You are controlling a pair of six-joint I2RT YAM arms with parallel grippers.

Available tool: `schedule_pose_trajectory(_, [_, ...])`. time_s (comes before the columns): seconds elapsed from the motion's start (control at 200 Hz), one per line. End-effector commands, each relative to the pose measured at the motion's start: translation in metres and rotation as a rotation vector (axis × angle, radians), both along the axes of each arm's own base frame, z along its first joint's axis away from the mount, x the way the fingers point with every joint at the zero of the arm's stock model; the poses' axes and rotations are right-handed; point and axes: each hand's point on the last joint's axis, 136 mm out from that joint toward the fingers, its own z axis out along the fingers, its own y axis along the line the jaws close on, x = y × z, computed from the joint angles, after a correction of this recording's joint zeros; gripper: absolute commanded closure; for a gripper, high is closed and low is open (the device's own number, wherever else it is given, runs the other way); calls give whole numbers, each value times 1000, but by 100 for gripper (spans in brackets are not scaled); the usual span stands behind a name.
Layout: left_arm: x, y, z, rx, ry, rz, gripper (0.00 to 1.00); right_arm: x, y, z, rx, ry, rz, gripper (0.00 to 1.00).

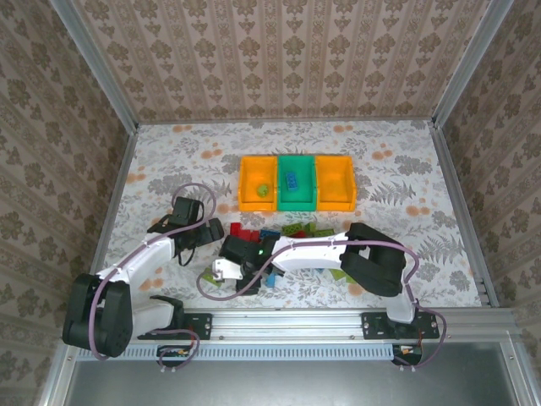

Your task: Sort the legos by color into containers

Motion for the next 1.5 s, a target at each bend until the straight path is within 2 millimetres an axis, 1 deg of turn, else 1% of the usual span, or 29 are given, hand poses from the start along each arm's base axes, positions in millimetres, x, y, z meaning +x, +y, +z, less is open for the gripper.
schedule_pose_trajectory(0.0, [-4, 0, -4, -18, 18, 11, 0, 5, 0, -4, -34, -25, 19, 38])
schedule_pose_trajectory(0.12, [-4, 1, -5, -19, 20, 15, 0, 6, 2, -4, -29, -30, 26, 47])
schedule_pose_trajectory(0.19, [-4, 0, -5, -20, 18, 15, 0, 7, 0, -7, -42, -35, 27, 53])
schedule_pose_trajectory(0.32, [-4, 1, -5, -21, 18, 17, 0, 8, -3, -10, -54, -31, 25, 58])
schedule_pose_trajectory(0.41, [-4, 1, -5, -23, 17, 20, 0, 8, -2, -10, -51, -30, 20, 66])
schedule_pose_trajectory(0.51, [-4, 1, -6, -23, 18, 21, 0, 11, 2, -7, -30, -38, 8, 73])
schedule_pose_trajectory(0.665, [-4, 2, -5, -23, 16, 22, 0, 19, 11, 4, 23, -48, -25, 78])
schedule_pose_trajectory(0.875, [-5, 2, -6, -22, 18, 24, 0, 33, 15, 18, 79, -54, -100, 84])
schedule_pose_trajectory(1.065, [-5, 2, -6, -24, 18, 25, 0, 49, 18, 45, 157, -68, -173, 85])
schedule_pose_trajectory(1.16, [-4, 2, -6, -24, 16, 25, 0, 63, 17, 67, 222, -72, -237, 85])
schedule_pose_trajectory(1.24, [-4, 2, -6, -24, 16, 26, 0, 77, 13, 86, 285, -58, -298, 85])
schedule_pose_trajectory(1.36, [-5, 2, -6, -26, 18, 25, 0, 106, -4, 113, 384, -47, -428, 86])
schedule_pose_trajectory(1.435, [-4, 1, -5, -28, 14, 24, 0, 128, -23, 127, 448, -22, -532, 85])
schedule_pose_trajectory(1.495, [-4, 1, -5, -30, 13, 22, 0, 147, -43, 136, 499, -3, -631, 86])
